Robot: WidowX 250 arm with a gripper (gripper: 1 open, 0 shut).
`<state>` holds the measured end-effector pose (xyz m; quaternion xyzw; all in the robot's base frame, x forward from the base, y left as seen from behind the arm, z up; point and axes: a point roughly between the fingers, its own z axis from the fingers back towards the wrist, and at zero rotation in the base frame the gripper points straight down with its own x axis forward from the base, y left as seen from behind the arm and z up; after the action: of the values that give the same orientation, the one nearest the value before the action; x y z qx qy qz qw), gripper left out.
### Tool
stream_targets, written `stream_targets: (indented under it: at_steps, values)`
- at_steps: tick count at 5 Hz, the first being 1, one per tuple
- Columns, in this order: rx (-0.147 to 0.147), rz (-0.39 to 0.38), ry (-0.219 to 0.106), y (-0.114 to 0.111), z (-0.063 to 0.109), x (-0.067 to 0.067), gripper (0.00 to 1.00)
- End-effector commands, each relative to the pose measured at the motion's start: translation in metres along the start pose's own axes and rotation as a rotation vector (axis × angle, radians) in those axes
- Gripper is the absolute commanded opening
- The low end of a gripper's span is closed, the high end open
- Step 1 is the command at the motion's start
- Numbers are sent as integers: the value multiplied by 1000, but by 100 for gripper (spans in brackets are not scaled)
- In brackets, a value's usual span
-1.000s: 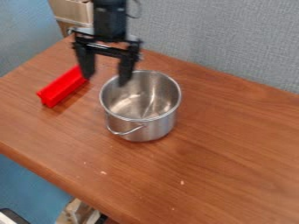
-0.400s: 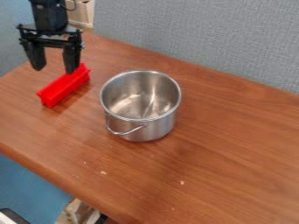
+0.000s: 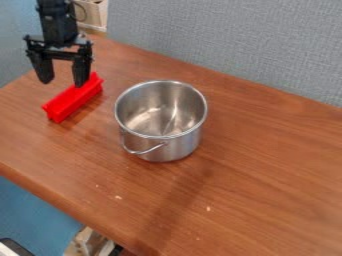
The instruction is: Put the red object in the metal pot
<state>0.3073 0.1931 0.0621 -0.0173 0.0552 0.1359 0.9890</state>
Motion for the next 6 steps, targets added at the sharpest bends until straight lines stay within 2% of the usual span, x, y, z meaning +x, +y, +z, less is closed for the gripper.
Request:
stream_targets:
  at_steps: [1,3,6]
  values:
    - [23,11,-71,16,15,15,100]
    - [17,16,-76,27,3,31,100]
    - [5,29,-75,32,-3,34,100]
